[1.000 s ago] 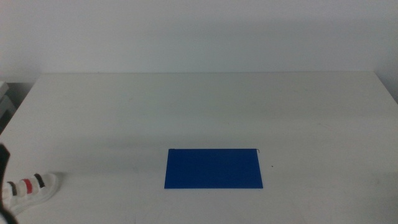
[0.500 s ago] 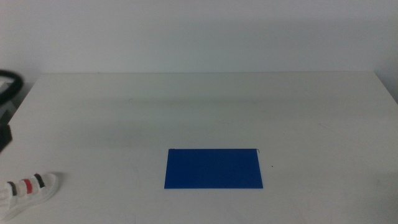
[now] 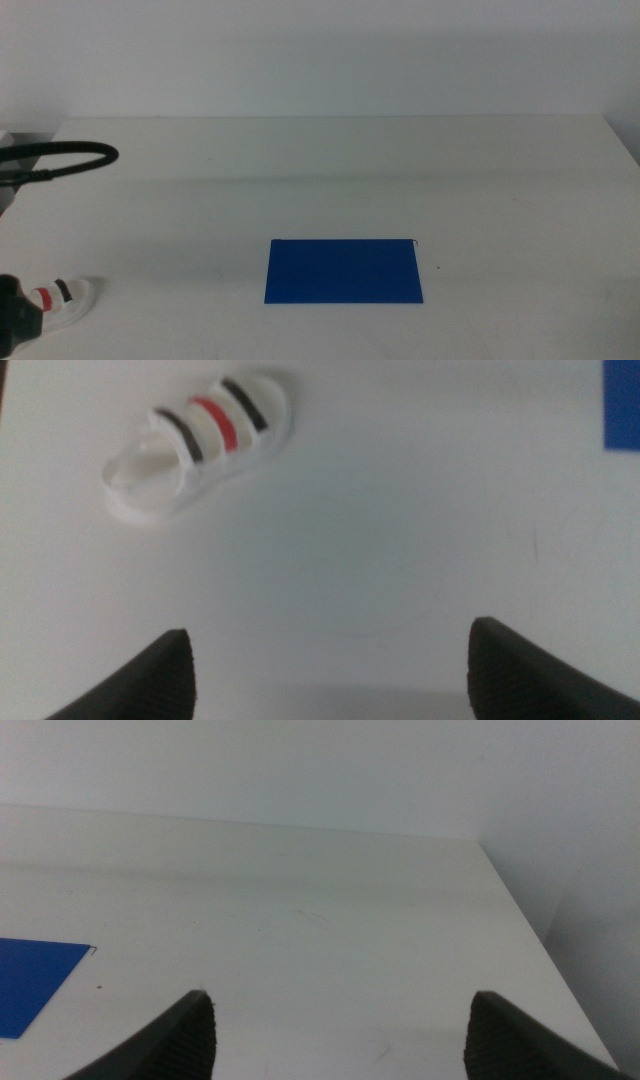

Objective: Use one arm to grab the shoe from the table and place it on the mat.

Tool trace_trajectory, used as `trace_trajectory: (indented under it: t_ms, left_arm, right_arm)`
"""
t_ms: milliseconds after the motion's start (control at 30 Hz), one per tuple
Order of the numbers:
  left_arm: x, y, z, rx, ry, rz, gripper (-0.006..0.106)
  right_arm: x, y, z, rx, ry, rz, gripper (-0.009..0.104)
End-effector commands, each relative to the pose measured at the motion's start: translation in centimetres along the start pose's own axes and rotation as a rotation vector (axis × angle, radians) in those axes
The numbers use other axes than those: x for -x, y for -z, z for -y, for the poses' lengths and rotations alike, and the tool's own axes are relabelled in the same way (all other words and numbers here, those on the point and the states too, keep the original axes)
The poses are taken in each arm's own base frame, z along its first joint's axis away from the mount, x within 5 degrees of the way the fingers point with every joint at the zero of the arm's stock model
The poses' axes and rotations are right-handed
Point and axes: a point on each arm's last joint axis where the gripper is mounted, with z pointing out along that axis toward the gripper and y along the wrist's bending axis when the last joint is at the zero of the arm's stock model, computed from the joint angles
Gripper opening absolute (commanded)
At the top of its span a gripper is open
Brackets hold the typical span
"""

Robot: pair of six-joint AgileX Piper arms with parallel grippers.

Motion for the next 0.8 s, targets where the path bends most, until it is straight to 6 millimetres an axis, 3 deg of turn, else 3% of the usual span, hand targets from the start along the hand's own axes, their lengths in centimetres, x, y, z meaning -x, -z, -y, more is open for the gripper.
trace_trajectory:
  t_ms: [0, 200, 333, 533, 633, 767]
  left_arm:
    - [0.8, 0.7, 0.1, -0.006, 0.010, 0.039, 0.094]
    - [0.9, 0.7, -0.1, 0.014, -0.008, 0.057, 0.094]
    - [0.9, 1.1, 0.0, 0.012, -0.125, -0.012, 0.094]
    - [3.5, 2.9, -0.4, 0.084, -0.320, -0.064, 0.094]
    - [4.7, 2.2, -0.6, 0.109, -0.391, -0.097, 0.094]
    - [5.9, 0.0, -0.5, 0.081, -0.523, -0.188, 0.094]
  right_arm:
    - [0.6, 0.2, 0.0, -0.007, 0.017, 0.097, 0.064]
    - [0.6, 0.2, 0.0, -0.007, 0.017, 0.097, 0.064]
    - [0.6, 0.2, 0.0, -0.007, 0.017, 0.097, 0.064]
    - [0.6, 0.2, 0.0, -0.007, 0.017, 0.097, 0.064]
    - [0.6, 0.2, 0.0, -0.007, 0.017, 0.097, 0.064]
    - [0.6, 0.2, 0.0, -0.007, 0.017, 0.097, 0.064]
